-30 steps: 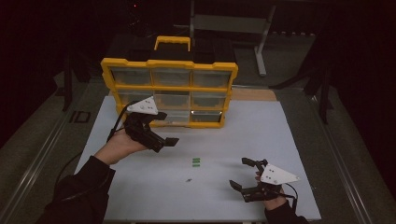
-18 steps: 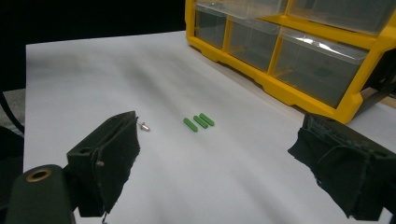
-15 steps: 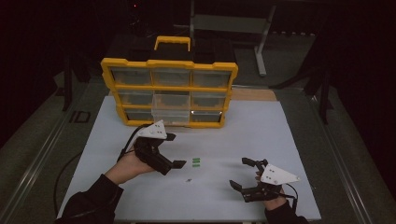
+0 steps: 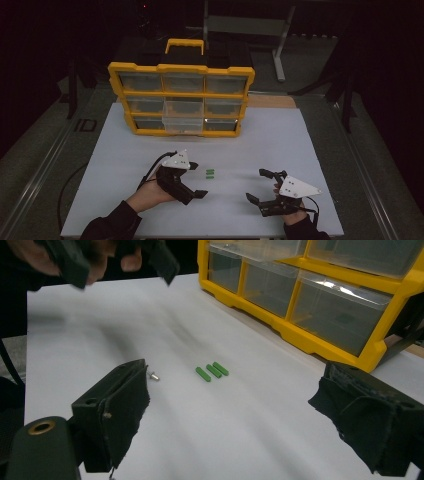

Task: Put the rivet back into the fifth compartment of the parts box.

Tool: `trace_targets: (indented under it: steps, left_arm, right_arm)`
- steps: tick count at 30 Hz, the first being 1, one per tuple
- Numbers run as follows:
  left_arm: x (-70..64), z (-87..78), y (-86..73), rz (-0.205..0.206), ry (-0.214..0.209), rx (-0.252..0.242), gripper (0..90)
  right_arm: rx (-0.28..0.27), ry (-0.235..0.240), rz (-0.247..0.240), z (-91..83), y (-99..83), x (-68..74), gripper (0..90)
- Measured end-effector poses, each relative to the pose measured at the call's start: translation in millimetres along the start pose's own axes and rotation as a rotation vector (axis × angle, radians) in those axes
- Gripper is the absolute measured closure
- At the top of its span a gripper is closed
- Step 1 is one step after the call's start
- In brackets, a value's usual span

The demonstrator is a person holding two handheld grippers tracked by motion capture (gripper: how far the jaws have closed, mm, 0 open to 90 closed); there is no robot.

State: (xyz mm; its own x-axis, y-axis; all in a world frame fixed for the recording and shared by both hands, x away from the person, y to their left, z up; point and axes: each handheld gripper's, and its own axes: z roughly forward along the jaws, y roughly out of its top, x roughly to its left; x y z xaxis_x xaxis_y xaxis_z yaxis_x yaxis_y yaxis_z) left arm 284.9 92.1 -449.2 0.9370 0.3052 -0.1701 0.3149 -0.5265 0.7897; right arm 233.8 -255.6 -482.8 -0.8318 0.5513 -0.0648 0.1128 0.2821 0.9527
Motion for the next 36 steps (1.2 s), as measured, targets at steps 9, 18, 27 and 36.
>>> trace_targets:
  steps: [9, 18, 27, 36]
  left_arm:
    - [5.3, 19.3, -16.0, -0.019, -0.023, 0.032, 17.8]
    - [12.3, 36.4, -27.2, -0.051, -0.016, 0.078, 47.6]
    - [17.0, 48.8, -36.8, -0.078, -0.002, 0.144, 68.3]
    - [16.4, 55.4, -42.1, -0.052, 0.029, 0.186, 74.1]
  right_arm:
    - [0.002, 0.001, 0.001, 0.4, -0.1, 0.4, 12.3]
    - [0.005, 0.002, 0.001, 0.4, -0.3, 0.5, 12.3]
    - [0.007, 0.002, 0.001, 0.5, -0.5, 0.3, 12.3]
    - [0.006, 0.0, 0.002, 0.5, -0.7, 0.1, 12.3]
